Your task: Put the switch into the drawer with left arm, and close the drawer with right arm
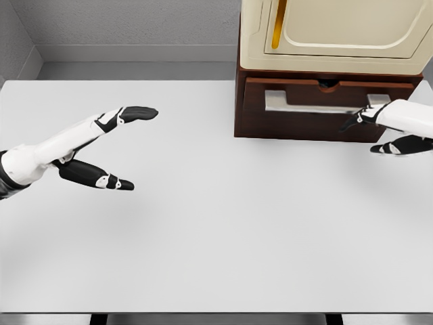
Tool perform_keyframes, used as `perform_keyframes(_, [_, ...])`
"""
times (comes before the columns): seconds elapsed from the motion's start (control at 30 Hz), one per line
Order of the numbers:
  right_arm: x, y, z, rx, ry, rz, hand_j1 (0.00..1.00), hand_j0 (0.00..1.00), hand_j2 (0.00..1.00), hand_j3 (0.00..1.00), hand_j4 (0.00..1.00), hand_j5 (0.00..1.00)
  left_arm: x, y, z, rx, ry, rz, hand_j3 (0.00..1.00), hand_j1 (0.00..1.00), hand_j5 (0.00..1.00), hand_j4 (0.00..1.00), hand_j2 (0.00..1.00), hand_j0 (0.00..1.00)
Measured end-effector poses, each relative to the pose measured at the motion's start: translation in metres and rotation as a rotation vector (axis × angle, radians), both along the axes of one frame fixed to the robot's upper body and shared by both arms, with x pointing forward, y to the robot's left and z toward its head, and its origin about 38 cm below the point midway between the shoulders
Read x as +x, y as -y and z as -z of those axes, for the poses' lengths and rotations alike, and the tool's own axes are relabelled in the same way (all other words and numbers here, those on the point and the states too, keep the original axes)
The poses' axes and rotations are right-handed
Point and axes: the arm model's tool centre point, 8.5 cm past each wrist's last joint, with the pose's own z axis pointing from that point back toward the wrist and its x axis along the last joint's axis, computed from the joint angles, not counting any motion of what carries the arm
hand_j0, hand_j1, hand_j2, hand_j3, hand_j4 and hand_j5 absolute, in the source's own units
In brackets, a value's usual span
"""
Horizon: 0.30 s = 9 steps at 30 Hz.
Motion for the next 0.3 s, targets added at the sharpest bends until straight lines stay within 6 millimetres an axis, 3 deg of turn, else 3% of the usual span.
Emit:
perform_keyframes(0.2, [0.001, -0.001, 0.013, -0.010, -0.026, 0.004, 0.77, 0.77, 0.77, 0.77, 0.77, 0.77, -0.001, 0.000, 0.002, 0.000, -0.006, -0.001, 1.00, 1.00, 1.00, 1.00, 1.00, 1.00])
perform_keyframes(0.3, [-0.012, -0.009, 0.026, -0.028, -0.058, -0.031, 0.77, 0.77, 0.77, 0.77, 0.77, 0.77, -0.001, 0.000, 0.002, 0.000, -0.006, -0.001, 1.00, 1.00, 1.00, 1.00, 1.00, 1.00])
